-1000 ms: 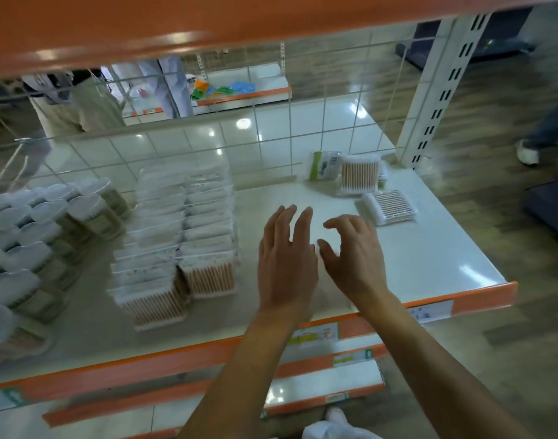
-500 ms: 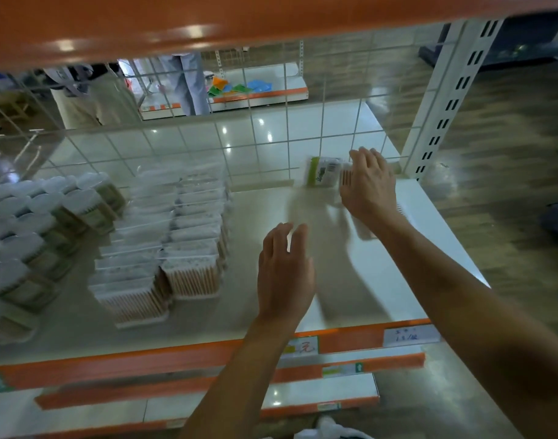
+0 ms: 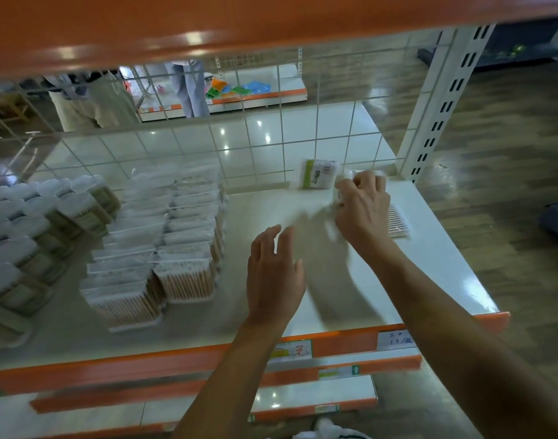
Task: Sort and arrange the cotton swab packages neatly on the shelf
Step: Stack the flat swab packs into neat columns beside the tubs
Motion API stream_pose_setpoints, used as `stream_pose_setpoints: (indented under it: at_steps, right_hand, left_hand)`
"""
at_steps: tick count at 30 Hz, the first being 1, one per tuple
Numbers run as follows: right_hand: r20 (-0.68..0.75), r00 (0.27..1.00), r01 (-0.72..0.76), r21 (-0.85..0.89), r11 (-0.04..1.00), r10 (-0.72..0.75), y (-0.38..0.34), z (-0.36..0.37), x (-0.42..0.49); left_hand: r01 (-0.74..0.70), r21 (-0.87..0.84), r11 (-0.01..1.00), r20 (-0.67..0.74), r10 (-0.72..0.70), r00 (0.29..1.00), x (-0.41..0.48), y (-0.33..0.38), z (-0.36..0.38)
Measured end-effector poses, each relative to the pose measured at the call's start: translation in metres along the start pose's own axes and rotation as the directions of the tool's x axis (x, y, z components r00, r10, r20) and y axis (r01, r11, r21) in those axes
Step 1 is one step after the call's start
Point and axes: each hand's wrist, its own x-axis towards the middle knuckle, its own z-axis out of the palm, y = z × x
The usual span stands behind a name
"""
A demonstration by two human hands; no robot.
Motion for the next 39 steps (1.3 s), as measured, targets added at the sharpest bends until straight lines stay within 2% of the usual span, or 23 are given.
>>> stream_pose_setpoints:
  at_steps: [7,11,15,18,20,23,29,34,39]
  right_hand:
    - [-0.105,0.994,0.056,0.308,0.950,-0.025,-0.013,0.003,-0.039]
    - [-0.169,0.985,0.119,0.486,0.866,-0.040,-0.022,0.002,-0.056]
    - [-0.164,0.985,0.146,0.636,0.758,-0.051,-0.026,-0.006,-0.068]
    - [-0.202,0.973,0.220,0.677,0.702,-0.111,-0.031,-0.013,-0.075]
    - [-0.193,0.971,0.239,0.726,0.645,-0.143,-0.034,-0.016,-0.080]
    - [-0.126,0.980,0.188,0.833,0.520,-0.154,-0.039,-0.019,-0.085]
    - [-0.085,0.985,0.141,0.903,0.406,-0.152,-0.042,-0.020,-0.090]
    - [0.010,0.995,0.018,0.963,0.269,-0.103,-0.053,-0.021,-0.096]
    - [0.049,0.992,-0.031,0.988,0.154,-0.119,-0.066,-0.026,-0.105]
  left_hand:
    - [0.086,-0.154,0.984,0.002,-0.087,0.996,-0.002,-0.006,-0.006]
    - [0.248,-0.338,0.908,0.110,-0.223,0.968,-0.003,0.004,-0.021]
    - [0.374,-0.548,0.748,0.219,-0.303,0.927,-0.002,0.007,-0.031]
    - [0.449,-0.698,0.557,0.279,-0.367,0.888,0.000,0.009,-0.039]
    - [0.478,-0.763,0.434,0.325,-0.381,0.865,0.001,0.010,-0.045]
    - [0.499,-0.804,0.323,0.365,-0.393,0.844,0.003,0.011,-0.054]
    - [0.439,-0.861,0.257,0.310,-0.419,0.853,0.001,0.013,-0.069]
    - [0.389,-0.890,0.239,0.267,-0.418,0.868,-0.005,0.007,-0.083]
    - [0.374,-0.898,0.232,0.251,-0.428,0.868,-0.015,-0.005,-0.096]
